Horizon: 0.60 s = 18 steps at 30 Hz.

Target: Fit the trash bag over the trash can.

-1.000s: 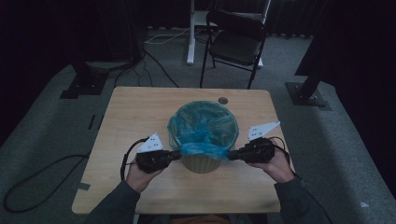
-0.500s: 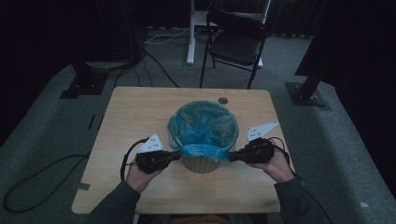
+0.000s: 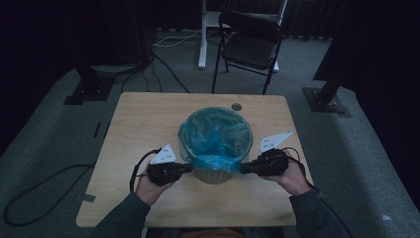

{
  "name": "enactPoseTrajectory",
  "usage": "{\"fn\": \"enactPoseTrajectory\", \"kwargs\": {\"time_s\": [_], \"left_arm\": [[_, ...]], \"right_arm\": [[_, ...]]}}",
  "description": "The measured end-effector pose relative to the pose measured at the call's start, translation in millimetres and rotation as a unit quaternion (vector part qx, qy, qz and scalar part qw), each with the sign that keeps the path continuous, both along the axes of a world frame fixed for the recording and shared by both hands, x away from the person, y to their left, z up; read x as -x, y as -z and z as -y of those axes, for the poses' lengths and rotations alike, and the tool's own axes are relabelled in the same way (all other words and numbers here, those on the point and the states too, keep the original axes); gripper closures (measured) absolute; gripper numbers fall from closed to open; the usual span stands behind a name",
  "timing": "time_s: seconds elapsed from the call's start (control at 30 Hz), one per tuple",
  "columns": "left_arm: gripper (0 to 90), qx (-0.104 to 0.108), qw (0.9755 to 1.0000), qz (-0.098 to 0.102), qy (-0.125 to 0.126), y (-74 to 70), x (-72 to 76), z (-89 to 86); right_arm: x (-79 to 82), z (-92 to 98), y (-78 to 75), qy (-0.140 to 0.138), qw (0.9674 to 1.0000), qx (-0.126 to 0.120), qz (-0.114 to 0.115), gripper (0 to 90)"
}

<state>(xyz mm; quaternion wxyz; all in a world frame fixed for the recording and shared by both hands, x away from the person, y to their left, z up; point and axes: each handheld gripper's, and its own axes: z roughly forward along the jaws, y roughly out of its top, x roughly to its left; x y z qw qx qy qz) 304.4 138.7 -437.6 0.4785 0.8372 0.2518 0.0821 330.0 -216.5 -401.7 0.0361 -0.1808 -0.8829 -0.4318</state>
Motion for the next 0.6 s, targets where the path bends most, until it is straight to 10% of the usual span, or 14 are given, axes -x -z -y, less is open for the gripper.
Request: {"fn": "enactPoseTrajectory", "kwargs": {"time_s": [0.6], "left_arm": [[89.3,-0.04,0.9986,0.006,-0.036,7.7,-7.3,-7.3]], "right_arm": [[6.0,8.9,-14.8,-0.012,0.9984,-0.055,0.002,59.7]]}}
